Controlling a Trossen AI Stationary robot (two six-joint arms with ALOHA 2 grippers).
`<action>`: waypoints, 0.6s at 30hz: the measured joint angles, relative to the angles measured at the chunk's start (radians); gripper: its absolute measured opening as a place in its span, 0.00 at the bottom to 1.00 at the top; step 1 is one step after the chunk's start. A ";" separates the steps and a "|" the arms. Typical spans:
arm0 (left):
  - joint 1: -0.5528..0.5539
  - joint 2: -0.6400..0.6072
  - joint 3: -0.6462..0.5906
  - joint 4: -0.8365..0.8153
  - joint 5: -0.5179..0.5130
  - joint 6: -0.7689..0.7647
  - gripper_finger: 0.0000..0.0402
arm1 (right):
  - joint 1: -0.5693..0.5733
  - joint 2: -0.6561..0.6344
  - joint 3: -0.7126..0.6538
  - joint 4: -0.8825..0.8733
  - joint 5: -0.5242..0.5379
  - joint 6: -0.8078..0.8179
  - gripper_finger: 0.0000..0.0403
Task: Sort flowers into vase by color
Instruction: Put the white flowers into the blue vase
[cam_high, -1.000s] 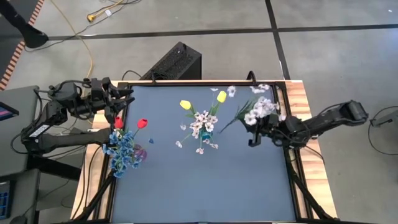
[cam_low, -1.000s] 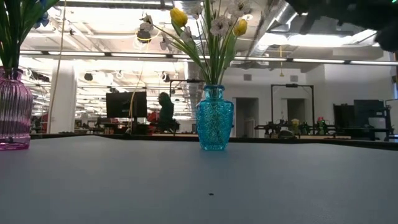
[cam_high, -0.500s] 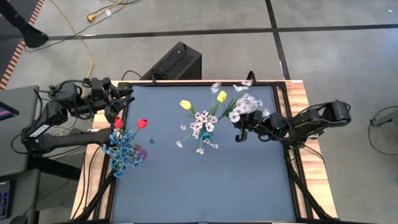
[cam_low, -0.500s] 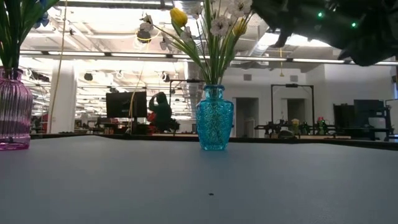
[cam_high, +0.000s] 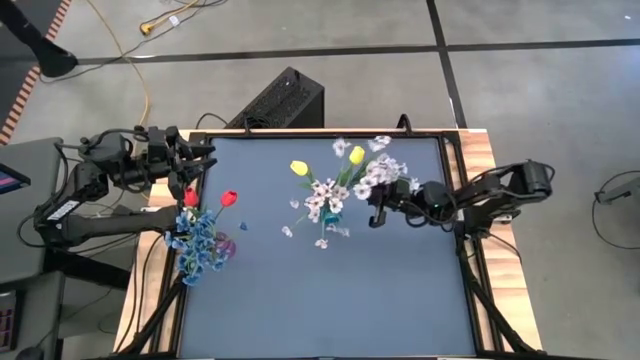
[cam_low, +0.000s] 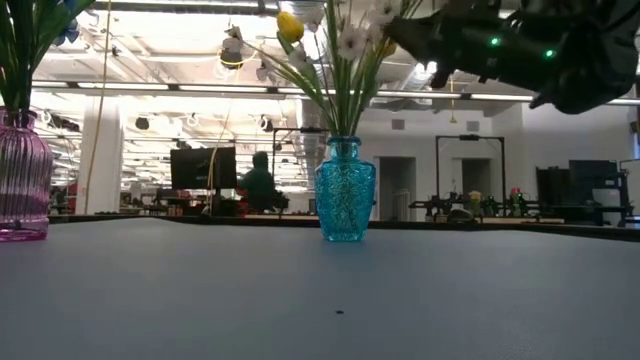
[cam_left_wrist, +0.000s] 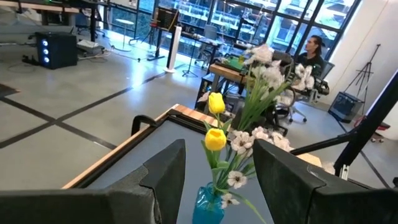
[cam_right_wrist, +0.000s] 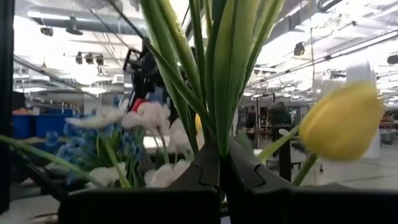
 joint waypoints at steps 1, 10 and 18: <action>0.000 0.000 0.000 0.001 0.001 0.000 0.44 | 0.000 0.017 0.009 0.000 0.000 0.001 0.07; 0.000 0.000 0.000 0.000 0.002 0.000 0.44 | 0.006 0.175 0.099 0.000 -0.001 -0.005 0.07; 0.000 0.000 0.000 -0.002 0.003 0.000 0.44 | 0.029 0.244 0.113 -0.023 -0.001 -0.005 0.07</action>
